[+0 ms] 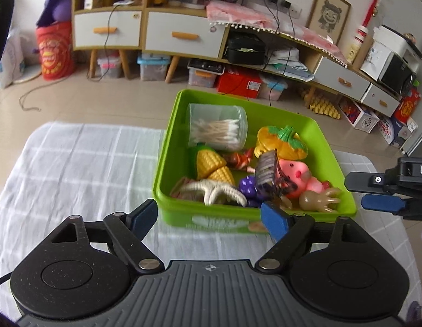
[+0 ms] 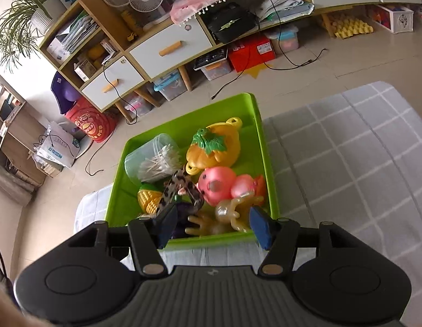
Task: Organize rigid objects
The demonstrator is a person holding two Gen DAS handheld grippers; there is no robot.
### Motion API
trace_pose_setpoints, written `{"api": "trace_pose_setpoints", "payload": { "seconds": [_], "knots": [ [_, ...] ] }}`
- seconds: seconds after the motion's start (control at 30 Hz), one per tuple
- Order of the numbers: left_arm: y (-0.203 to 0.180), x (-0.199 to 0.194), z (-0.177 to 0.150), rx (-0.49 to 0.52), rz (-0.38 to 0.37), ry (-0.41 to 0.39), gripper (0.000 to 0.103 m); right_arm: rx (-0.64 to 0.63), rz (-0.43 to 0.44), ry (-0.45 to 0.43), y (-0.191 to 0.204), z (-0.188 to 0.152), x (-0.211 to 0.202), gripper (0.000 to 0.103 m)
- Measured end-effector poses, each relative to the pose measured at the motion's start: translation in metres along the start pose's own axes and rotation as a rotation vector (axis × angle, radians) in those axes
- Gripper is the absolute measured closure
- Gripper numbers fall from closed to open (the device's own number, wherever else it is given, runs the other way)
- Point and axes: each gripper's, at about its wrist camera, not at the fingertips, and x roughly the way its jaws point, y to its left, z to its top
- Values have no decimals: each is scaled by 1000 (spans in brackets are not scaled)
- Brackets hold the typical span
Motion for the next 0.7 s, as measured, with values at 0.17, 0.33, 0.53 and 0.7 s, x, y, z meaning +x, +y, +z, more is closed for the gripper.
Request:
{"api": "trace_pose_setpoints", "payload": {
  "seconds": [0.17,0.33,0.53,0.7],
  "knots": [
    [0,-17,-10,-36,13,35,16,-44,-26,-7,8,-16,-25,57],
    [-4,-37,-20,-45,84,68,13,-82,-45,-10,19,-38,-47,57],
    [-14,-62,-38,-15,179,63,2,-150,-85,-36,34,-64,-71,49],
    [-22,-72,-53,14,257,45,2,-211,-128,-73,41,-86,-79,44]
  ]
}}
